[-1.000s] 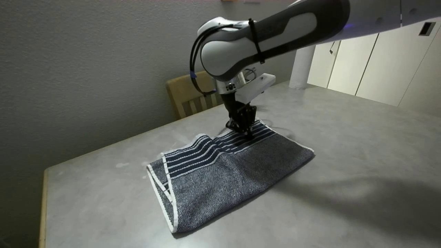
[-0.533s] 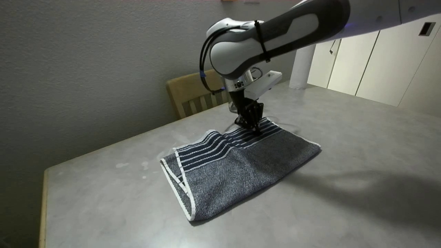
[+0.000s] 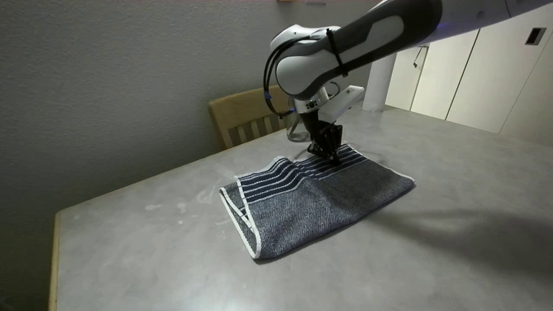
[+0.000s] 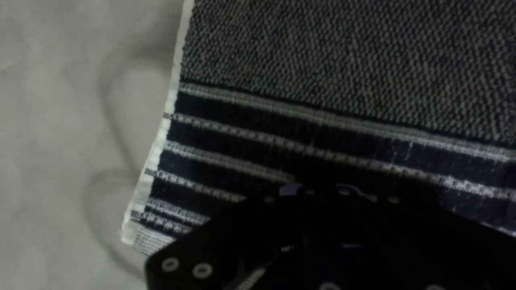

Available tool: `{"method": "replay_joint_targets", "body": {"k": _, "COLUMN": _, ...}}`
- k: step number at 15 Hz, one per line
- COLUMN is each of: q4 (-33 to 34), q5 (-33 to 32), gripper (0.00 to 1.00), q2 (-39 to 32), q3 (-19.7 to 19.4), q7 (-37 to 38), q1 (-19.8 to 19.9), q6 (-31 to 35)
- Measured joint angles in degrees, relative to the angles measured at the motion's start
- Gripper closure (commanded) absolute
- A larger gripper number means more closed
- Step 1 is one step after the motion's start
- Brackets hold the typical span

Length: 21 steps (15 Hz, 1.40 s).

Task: Unfold the towel on the table

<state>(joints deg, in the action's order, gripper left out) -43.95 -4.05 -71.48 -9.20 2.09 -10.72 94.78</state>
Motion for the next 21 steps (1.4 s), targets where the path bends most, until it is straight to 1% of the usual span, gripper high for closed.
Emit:
{"method": "replay_joint_targets", "body": {"k": 2, "q4": -2.73, "q5": -0.02, "gripper": 1.00, "q2": 1.60, "q3": -0.31, "q7": -0.01, "q1": -0.19, "q6": 2.09}}
{"method": "replay_joint_targets", "body": {"k": 3, "q4": -4.06, "q5": -0.02, "gripper": 0.85, "q2": 2.60, "q3": -0.31, "q7": -0.05, "q1": -0.44, "q6": 3.44}}
{"method": "replay_joint_targets", "body": {"k": 4, "q4": -5.39, "q5": -0.02, "gripper": 0.73, "q2": 3.85, "q3": -0.30, "q7": -0.16, "q1": -0.83, "q6": 4.88}}
{"method": "replay_joint_targets", "body": {"k": 6, "q4": -8.06, "q5": -0.02, "gripper": 0.61, "q2": 7.00, "q3": -0.28, "q7": -0.50, "q1": -2.05, "q6": 7.24}}
{"method": "replay_joint_targets", "body": {"k": 9, "q4": -12.37, "q5": -0.02, "gripper": 0.38, "q2": 12.89, "q3": -0.21, "q7": -1.39, "q1": -4.39, "q6": 9.49}}
{"method": "replay_joint_targets", "body": {"k": 12, "q4": -16.49, "q5": -0.02, "gripper": 0.18, "q2": 18.70, "q3": -0.19, "q7": -1.73, "q1": -6.54, "q6": 9.68}}
{"method": "replay_joint_targets", "body": {"k": 14, "q4": -18.88, "q5": -0.55, "gripper": 0.05, "q2": 21.80, "q3": 0.44, "q7": -1.58, "q1": -7.07, "q6": 9.67}}
{"method": "replay_joint_targets", "body": {"k": 15, "q4": -19.89, "q5": -1.44, "gripper": 0.01, "q2": 23.13, "q3": 1.51, "q7": -1.28, "q1": -6.80, "q6": 9.67}}
{"method": "replay_joint_targets", "body": {"k": 16, "q4": -20.71, "q5": -1.85, "gripper": 0.16, "q2": 24.16, "q3": 2.49, "q7": -0.90, "q1": -6.51, "q6": 9.68}}
{"method": "replay_joint_targets", "body": {"k": 17, "q4": -20.85, "q5": -2.30, "gripper": 0.07, "q2": 24.62, "q3": 3.28, "q7": -0.57, "q1": -6.23, "q6": 9.57}}
{"method": "replay_joint_targets", "body": {"k": 18, "q4": -20.73, "q5": -2.57, "gripper": 0.01, "q2": 24.60, "q3": 3.73, "q7": -0.40, "q1": -6.06, "q6": 9.57}}
{"method": "replay_joint_targets", "body": {"k": 21, "q4": -20.74, "q5": -2.67, "gripper": 0.00, "q2": 24.29, "q3": 4.05, "q7": -0.31, "q1": -5.82, "q6": 9.57}}
